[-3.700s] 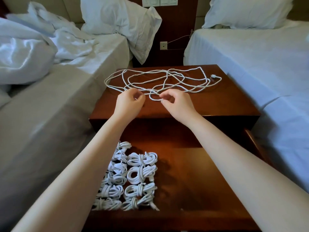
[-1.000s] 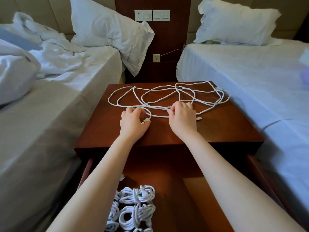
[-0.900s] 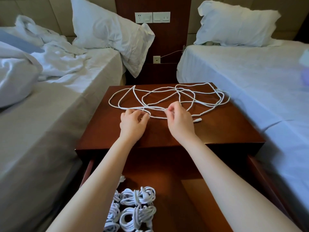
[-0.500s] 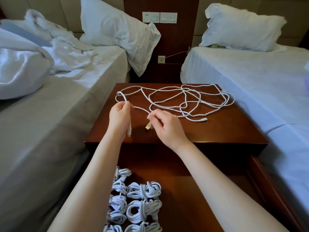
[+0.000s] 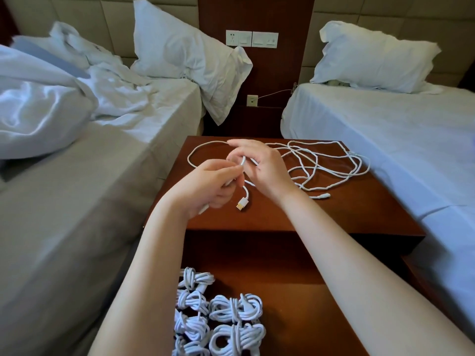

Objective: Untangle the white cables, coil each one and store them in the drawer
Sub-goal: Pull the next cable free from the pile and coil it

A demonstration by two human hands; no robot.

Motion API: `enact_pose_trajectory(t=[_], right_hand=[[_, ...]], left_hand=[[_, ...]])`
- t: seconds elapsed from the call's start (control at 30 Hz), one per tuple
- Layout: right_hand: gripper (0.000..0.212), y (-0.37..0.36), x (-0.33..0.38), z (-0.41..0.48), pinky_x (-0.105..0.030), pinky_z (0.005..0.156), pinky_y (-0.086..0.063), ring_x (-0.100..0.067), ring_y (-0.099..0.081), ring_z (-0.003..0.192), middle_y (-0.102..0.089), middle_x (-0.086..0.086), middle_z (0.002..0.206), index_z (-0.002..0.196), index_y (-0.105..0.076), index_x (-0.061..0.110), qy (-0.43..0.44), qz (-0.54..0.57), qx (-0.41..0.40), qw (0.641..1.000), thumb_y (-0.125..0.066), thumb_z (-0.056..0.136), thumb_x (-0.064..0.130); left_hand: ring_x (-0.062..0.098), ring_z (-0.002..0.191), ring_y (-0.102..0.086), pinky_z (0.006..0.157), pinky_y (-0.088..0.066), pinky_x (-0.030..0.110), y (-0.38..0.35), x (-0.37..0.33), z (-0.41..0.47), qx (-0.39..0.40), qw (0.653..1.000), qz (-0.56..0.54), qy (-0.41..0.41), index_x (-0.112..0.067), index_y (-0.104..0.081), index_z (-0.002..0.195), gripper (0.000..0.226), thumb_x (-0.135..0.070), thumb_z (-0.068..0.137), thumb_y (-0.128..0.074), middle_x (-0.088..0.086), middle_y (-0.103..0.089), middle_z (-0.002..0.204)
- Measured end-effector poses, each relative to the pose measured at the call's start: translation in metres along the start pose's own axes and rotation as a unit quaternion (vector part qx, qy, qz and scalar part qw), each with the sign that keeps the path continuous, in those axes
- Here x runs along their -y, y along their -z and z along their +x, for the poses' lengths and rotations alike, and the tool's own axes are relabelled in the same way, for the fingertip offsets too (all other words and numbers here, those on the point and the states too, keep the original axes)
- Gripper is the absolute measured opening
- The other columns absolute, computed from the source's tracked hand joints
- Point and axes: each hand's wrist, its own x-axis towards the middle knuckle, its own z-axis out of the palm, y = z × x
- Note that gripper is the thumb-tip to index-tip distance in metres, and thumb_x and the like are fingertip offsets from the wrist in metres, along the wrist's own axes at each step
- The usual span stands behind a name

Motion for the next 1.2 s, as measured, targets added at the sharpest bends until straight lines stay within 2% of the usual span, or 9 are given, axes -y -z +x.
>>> enact_pose_trajectory(t=[0.17, 0.27, 0.4, 0.5, 0.63, 0.73, 0.87, 1.0, 1.2], right_hand=[[0.020, 0.006, -0.001, 0.010, -0.023, 0.078, -0.049, -0.013, -0.061, 0.091, -0.068, 0.001, 0.094, 0.100, -0.071, 0.006, 0.040, -0.053, -0.022, 0.998, -0.051, 0.096, 0.011], [0.019, 0.009, 0.001, 0.010, -0.014, 0.075, -0.043, -0.005, -0.056, 0.087, -0.061, 0.010, 0.093, 0.104, -0.068, 0.009, 0.030, -0.040, -0.017, 0.999, -0.050, 0.099, 0.011], [0.014, -0.007, 0.006, 0.001, -0.029, 0.076, -0.049, -0.012, -0.059, 0.082, -0.063, 0.004, 0.088, 0.105, -0.062, 0.010, -0.089, -0.044, 0.113, 0.989, -0.053, 0.095, 0.007], [0.014, -0.030, 0.008, -0.011, -0.044, 0.085, -0.048, -0.035, -0.060, 0.096, -0.062, -0.014, 0.094, 0.100, -0.061, 0.002, -0.141, -0.098, 0.200, 0.965, -0.048, 0.095, 0.004], [0.019, -0.029, 0.027, -0.036, -0.032, 0.060, -0.040, -0.021, -0.055, 0.060, -0.055, 0.001, 0.063, 0.084, -0.048, 0.018, -0.061, -0.069, 0.172, 0.981, -0.046, 0.101, 0.025], [0.017, -0.024, 0.023, -0.045, -0.026, 0.055, -0.036, -0.016, -0.056, 0.057, -0.058, 0.003, 0.064, 0.086, -0.052, 0.018, -0.047, -0.073, 0.117, 0.989, -0.046, 0.101, 0.025], [0.021, -0.015, 0.012, -0.044, -0.022, 0.056, -0.028, -0.009, -0.046, 0.056, -0.048, 0.012, 0.063, 0.077, -0.050, 0.023, -0.053, -0.070, 0.039, 0.995, -0.055, 0.097, 0.030], [0.030, 0.002, 0.005, -0.042, -0.023, 0.060, -0.028, -0.006, -0.043, 0.057, -0.041, 0.016, 0.056, 0.067, -0.050, 0.022, -0.081, -0.027, -0.043, 0.995, -0.065, 0.090, 0.035], [0.020, 0.032, 0.009, -0.047, -0.031, 0.057, -0.046, -0.012, -0.054, 0.068, -0.063, 0.003, 0.075, 0.079, -0.067, 0.013, -0.084, -0.007, -0.054, 0.995, -0.072, 0.084, 0.031]], left_hand=[[0.020, 0.052, -0.037, 0.050, -0.036, 0.025, -0.001, 0.002, -0.001, 0.065, 0.996, 0.053, -0.007, -0.011, -0.050, 0.066, 0.039, -0.023, 0.102, -0.039, 0.004, -0.044, 0.054], [0.013, 0.046, -0.025, 0.045, -0.025, 0.024, -0.006, -0.002, -0.002, 0.125, 0.992, -0.031, -0.010, -0.012, -0.044, 0.063, 0.039, -0.023, 0.100, -0.040, 0.000, -0.034, 0.050], [0.008, 0.042, -0.025, 0.040, -0.025, 0.018, -0.004, -0.012, -0.004, 0.158, 0.966, -0.184, -0.085, -0.014, -0.046, 0.059, 0.033, -0.023, 0.091, -0.040, -0.004, -0.032, 0.047], [0.006, 0.043, -0.026, 0.041, -0.027, 0.017, -0.002, -0.013, -0.001, 0.108, 0.958, -0.232, -0.126, -0.016, -0.051, 0.057, 0.035, -0.022, 0.090, -0.039, -0.006, -0.034, 0.048], [0.007, 0.048, -0.031, 0.047, -0.029, 0.019, 0.001, -0.003, 0.007, -0.056, 0.943, -0.275, -0.179, -0.014, -0.057, 0.065, 0.030, -0.015, 0.091, -0.042, -0.004, -0.039, 0.053], [0.008, 0.055, -0.040, 0.057, -0.040, 0.026, 0.003, 0.008, 0.015, -0.221, 0.944, -0.144, -0.196, -0.016, -0.056, 0.075, 0.029, -0.013, 0.097, -0.037, -0.006, -0.046, 0.061], [0.001, 0.065, -0.054, 0.076, -0.049, 0.028, 0.001, 0.020, 0.022, -0.389, 0.894, 0.062, -0.211, -0.022, -0.052, 0.073, 0.030, -0.014, 0.099, -0.037, -0.011, -0.049, 0.077], [0.009, 0.071, -0.052, 0.064, -0.035, 0.004, -0.001, 0.030, 0.023, -0.414, 0.866, 0.198, -0.199, -0.009, -0.051, 0.075, 0.028, -0.008, 0.100, -0.038, -0.010, -0.051, 0.076], [0.010, 0.053, -0.054, 0.050, -0.040, 0.013, -0.020, 0.032, 0.026, -0.338, 0.903, 0.236, -0.116, -0.013, -0.050, 0.085, 0.026, -0.023, 0.103, -0.034, -0.003, -0.054, 0.069]])
